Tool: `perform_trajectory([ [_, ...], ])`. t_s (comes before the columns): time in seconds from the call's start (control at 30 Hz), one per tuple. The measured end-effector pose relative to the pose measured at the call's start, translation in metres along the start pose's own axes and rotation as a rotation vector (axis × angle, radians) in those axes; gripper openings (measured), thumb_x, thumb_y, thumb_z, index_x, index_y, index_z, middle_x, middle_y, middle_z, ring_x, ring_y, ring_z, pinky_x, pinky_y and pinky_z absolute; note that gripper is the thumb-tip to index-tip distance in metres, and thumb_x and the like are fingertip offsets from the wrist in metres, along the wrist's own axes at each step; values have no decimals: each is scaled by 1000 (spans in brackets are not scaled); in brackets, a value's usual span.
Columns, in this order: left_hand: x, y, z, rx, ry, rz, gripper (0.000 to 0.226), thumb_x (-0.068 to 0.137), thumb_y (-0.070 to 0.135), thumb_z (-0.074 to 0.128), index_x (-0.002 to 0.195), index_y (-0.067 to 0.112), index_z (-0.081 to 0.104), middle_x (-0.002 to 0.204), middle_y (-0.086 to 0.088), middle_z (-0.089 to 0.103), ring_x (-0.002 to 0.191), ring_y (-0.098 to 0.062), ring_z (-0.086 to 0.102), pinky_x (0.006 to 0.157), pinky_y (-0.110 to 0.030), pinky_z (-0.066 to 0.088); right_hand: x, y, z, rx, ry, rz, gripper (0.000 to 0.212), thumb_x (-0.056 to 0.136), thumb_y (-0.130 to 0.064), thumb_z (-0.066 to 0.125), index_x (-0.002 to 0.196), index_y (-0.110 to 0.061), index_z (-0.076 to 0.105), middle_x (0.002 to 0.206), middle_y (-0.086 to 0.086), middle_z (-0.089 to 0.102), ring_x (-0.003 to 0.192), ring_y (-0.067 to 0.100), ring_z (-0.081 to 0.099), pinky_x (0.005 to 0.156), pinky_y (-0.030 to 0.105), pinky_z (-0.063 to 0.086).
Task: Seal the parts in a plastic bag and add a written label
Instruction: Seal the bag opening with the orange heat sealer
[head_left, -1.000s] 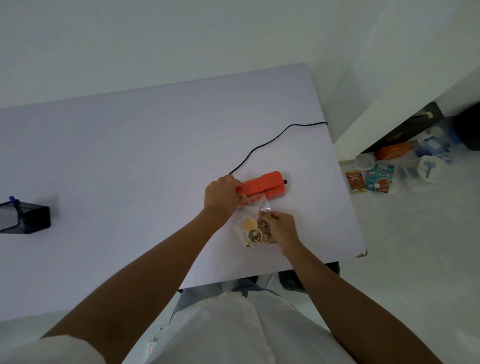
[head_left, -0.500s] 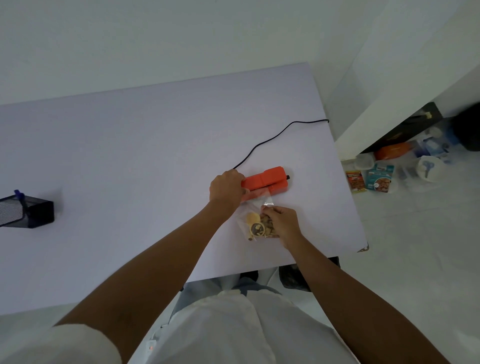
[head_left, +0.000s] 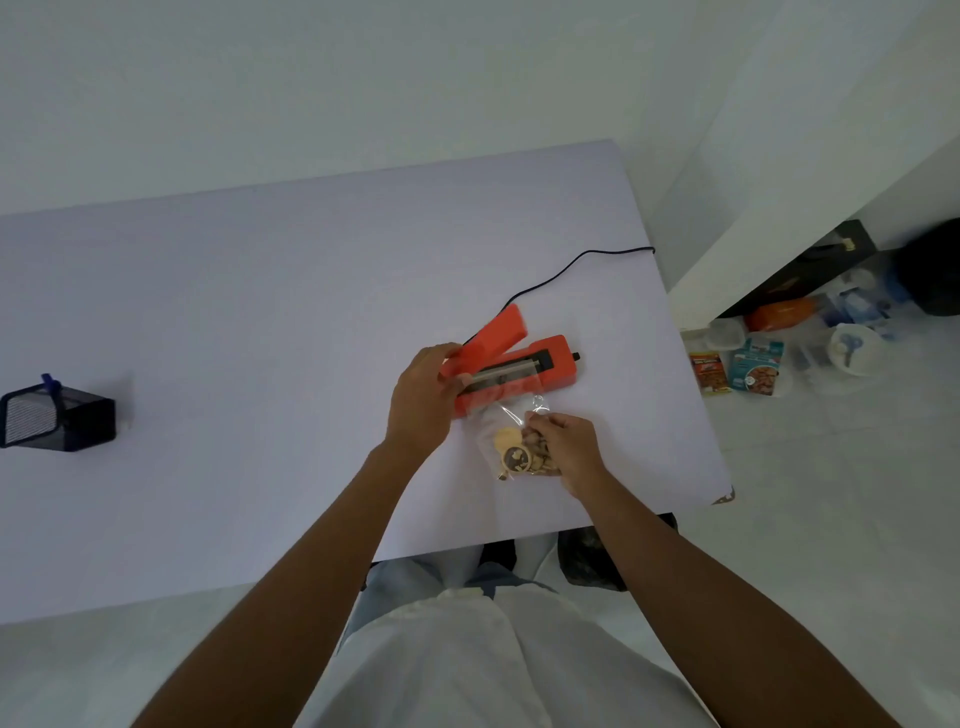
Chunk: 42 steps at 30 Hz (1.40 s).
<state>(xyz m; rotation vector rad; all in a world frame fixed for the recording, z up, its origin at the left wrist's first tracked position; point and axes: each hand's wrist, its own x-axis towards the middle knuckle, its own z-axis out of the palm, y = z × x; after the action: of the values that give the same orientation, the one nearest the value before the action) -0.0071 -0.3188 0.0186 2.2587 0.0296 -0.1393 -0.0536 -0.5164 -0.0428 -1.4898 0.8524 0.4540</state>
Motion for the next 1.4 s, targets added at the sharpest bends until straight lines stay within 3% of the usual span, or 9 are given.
perform_trajectory([
  [0.17,-26,-30,-19,-147,96,8,29,97,18,54,126,22,53,121,10,60,91,-6,58,76,-17,48,-4,0,-1,-20,-17,-3,23,83,-28,77,85,-5,77,81,12,74,69,24,71,66,39,62],
  [0.3,-43,-52,-28,-296,100,-139,30,100,22,48,129,26,48,115,13,59,99,-2,58,79,-22,51,-7,1,-2,-25,-19,-10,18,84,-27,76,74,-12,75,79,11,74,70,25,70,70,45,61],
  [0.4,-51,-67,-31,-446,120,-265,28,100,26,47,129,25,47,121,4,59,107,-15,60,84,-36,56,-9,0,-1,-28,-26,-15,19,84,-27,76,78,-9,75,79,11,73,69,24,70,68,41,61],
  [0.53,-59,-80,-27,-561,114,-354,33,101,33,41,132,23,46,125,4,59,105,-17,63,82,-37,57,-11,-3,1,-68,-13,-45,21,86,-27,74,85,-6,75,81,10,73,69,21,69,59,31,60],
  [0.67,-62,-83,-1,-629,-12,-576,35,101,34,42,130,15,50,128,-7,59,108,-25,60,91,-43,51,-11,0,2,-124,18,-104,23,86,-30,74,83,-8,76,85,14,76,77,26,73,61,34,62],
  [0.77,-61,-74,18,-577,-140,-663,38,98,45,45,119,15,58,118,-5,64,108,-24,61,92,-39,51,-12,1,3,-204,58,-192,24,86,-32,74,80,-9,76,80,12,75,75,24,73,65,39,64],
  [0.97,-46,-48,41,-613,-237,-662,35,95,51,48,105,21,64,112,-4,67,107,-22,62,95,-40,49,-18,-6,6,-313,67,-325,25,90,-28,70,83,-4,75,78,12,75,67,13,69,66,36,61],
  [1.27,-30,-35,49,-781,-199,-733,34,96,39,53,106,10,69,98,-4,76,99,-24,68,92,-41,49,-17,-16,3,-325,41,-383,22,89,-24,71,81,-4,74,76,16,73,75,31,72,66,42,60],
  [1.4,-28,-34,52,-808,-175,-773,28,97,36,52,101,13,69,98,-5,75,96,-24,68,90,-42,50,-17,-26,4,-360,28,-433,17,89,-20,71,83,-5,75,74,12,73,68,24,71,61,34,58],
])
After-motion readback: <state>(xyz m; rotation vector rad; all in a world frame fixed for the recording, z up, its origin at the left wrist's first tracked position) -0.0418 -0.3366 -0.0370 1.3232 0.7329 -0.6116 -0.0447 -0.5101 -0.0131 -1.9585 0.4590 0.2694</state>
